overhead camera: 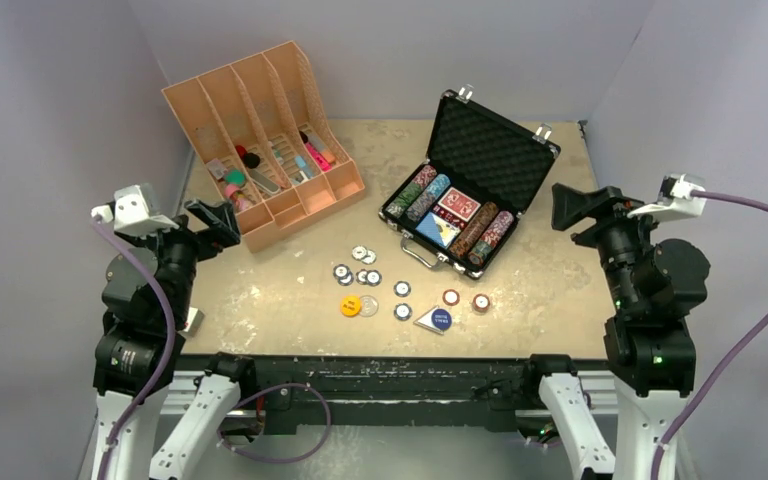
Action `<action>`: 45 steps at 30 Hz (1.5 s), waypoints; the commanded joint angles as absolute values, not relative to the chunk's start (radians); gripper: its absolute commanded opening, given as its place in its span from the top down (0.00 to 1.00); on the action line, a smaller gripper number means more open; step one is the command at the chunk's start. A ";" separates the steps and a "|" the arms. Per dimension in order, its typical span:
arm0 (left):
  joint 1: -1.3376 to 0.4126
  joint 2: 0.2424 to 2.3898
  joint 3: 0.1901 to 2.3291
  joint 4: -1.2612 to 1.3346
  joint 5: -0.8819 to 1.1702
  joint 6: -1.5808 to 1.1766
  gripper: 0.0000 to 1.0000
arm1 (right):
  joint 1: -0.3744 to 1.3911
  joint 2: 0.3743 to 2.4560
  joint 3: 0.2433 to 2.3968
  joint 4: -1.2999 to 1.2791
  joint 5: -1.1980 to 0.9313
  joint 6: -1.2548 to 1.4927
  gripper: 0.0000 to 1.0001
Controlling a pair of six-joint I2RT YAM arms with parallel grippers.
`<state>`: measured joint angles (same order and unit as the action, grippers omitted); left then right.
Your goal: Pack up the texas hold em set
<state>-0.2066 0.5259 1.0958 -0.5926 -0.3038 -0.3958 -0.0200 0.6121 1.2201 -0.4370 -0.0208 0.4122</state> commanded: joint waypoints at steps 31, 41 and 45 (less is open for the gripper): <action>-0.184 0.650 0.684 -0.055 -0.008 -0.693 0.08 | 0.447 1.041 0.789 -0.388 -0.041 0.729 0.34; -0.183 0.695 0.682 -0.074 0.025 -0.673 0.09 | 0.828 1.217 0.731 -0.319 -0.026 0.857 0.74; -0.184 0.711 0.690 -0.089 0.039 -0.661 0.09 | 0.882 1.283 0.719 -0.285 -0.019 0.903 0.76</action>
